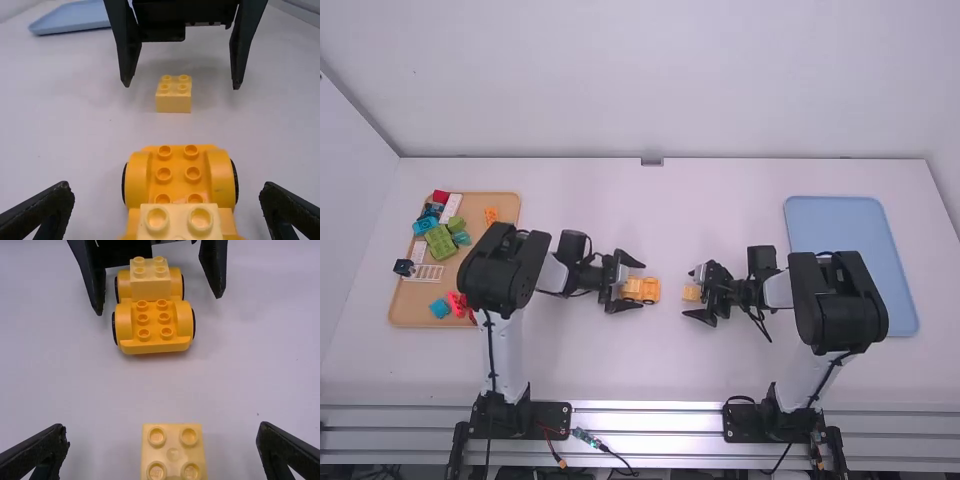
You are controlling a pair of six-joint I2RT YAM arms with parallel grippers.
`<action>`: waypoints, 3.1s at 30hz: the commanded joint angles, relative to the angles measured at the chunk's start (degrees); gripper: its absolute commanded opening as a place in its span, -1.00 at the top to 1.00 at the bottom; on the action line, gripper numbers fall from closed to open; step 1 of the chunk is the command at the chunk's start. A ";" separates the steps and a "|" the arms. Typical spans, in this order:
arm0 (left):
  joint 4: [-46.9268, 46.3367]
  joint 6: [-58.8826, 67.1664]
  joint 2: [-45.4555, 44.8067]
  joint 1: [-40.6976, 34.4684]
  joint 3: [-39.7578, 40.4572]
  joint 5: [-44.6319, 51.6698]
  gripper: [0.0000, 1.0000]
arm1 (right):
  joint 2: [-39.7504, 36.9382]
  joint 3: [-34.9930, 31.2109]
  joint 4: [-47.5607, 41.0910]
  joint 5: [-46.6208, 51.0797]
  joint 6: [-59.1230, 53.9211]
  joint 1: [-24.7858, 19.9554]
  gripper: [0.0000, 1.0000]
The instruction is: Assemble lego blocks to make yellow taxi
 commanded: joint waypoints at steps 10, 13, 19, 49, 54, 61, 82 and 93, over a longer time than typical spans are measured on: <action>-6.01 -4.90 0.42 -1.42 1.40 -7.37 -0.88 | 0.65 0.74 -0.04 -0.61 1.60 0.07 -0.99; -9.88 -1.84 0.42 -1.99 2.60 -8.02 -0.70 | 0.65 0.74 -0.04 -0.57 1.46 0.07 -0.99; -10.69 -0.90 0.42 -2.34 2.73 -8.24 -0.44 | 0.65 0.74 -0.07 0.48 1.42 0.07 -0.99; -3.34 -0.87 0.42 -2.34 -1.05 -9.03 0.10 | 0.65 0.74 0.13 4.85 1.44 0.07 -0.01; -1.62 -0.92 0.42 -2.34 -1.77 -9.07 0.09 | 0.65 0.09 0.61 2.56 -1.31 0.04 -0.01; -1.57 -0.94 0.42 -2.36 -1.64 -9.05 0.12 | 0.65 -2.49 6.03 1.40 0.39 -0.04 -0.04; -1.55 -0.90 0.42 -2.36 -1.68 -9.25 0.19 | 9.72 3.37 5.95 -5.35 3.13 -1.90 -0.02; -0.94 -0.92 0.42 -2.34 -1.84 -9.29 0.20 | 6.10 0.07 7.54 -3.52 3.10 -2.21 -0.07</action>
